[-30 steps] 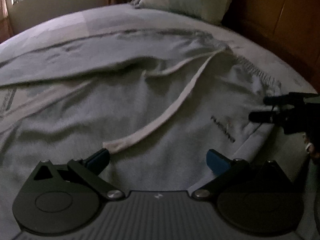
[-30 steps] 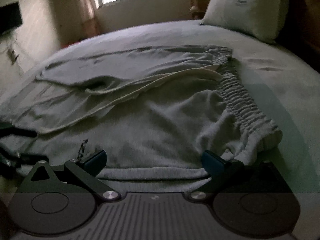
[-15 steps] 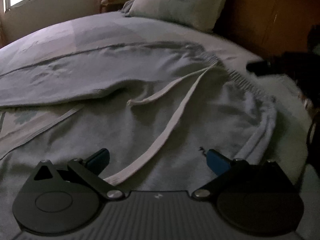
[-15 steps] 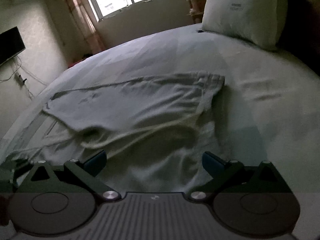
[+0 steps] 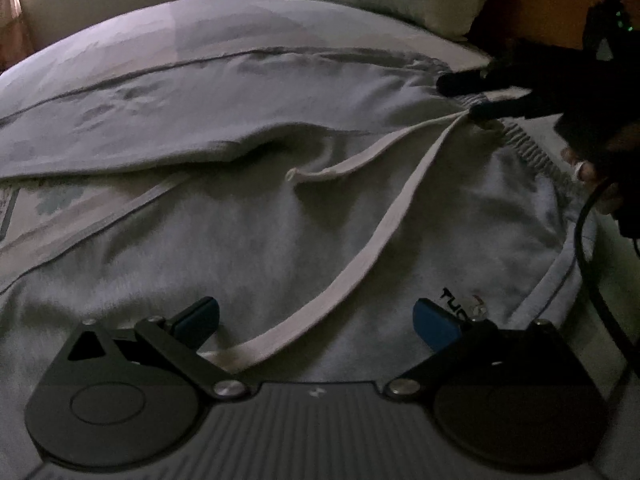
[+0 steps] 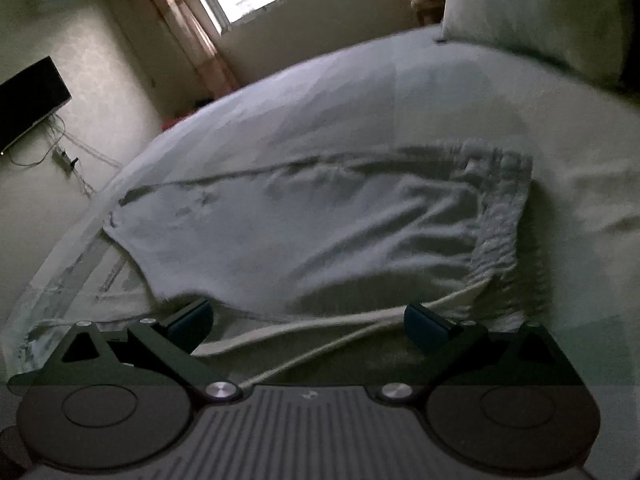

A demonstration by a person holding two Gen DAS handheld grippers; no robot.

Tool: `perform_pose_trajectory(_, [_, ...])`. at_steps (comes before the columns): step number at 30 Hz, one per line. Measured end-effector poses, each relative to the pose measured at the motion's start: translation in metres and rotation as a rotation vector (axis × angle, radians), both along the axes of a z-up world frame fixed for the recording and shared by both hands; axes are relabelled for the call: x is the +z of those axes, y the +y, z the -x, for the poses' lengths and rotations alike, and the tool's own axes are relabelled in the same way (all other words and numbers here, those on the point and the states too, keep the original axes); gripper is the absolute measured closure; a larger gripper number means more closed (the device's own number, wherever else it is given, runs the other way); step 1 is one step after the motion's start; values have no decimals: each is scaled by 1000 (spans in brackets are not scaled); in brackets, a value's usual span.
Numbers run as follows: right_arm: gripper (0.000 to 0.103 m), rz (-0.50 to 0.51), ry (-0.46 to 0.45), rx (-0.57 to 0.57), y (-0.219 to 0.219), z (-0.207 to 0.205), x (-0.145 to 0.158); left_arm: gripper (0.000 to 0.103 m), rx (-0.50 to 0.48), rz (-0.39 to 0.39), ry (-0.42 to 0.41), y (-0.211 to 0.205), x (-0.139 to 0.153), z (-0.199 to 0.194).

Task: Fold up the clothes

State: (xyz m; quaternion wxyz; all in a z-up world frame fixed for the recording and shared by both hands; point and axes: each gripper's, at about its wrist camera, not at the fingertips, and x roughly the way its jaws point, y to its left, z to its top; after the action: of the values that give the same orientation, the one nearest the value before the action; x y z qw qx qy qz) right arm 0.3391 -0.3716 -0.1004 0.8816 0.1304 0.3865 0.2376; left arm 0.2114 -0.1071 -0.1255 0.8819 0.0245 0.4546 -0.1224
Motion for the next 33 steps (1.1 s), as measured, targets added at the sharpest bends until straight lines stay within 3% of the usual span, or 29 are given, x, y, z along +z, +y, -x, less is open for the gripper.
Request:
perform_pose_trajectory(4, [0, 18, 13, -20, -10, -2, -15, 1, 9, -8, 6, 1, 0, 1])
perform_pose_trajectory(8, [0, 10, -16, -66, -17, 17, -1, 1, 10, -9, -10, 1, 6, 3])
perform_pose_trajectory(12, [0, 31, -52, -27, -17, 43, 12, 1, -3, -20, -30, -4, 12, 8])
perform_pose_trajectory(17, [0, -39, 22, 78, -16, 69, 7, 1, -15, -36, -45, -10, 21, 16])
perform_pose_trajectory(20, [0, 23, 54, 81, -12, 82, -3, 1, -15, -42, -57, -13, 28, 21])
perform_pose_trajectory(24, [0, 132, 75, -16, -13, 95, -8, 1, -15, -42, -76, -14, 40, 31])
perform_pose_trajectory(33, [0, 171, 7, -17, 13, 152, 4, 1, -38, -28, -119, -20, 59, 49])
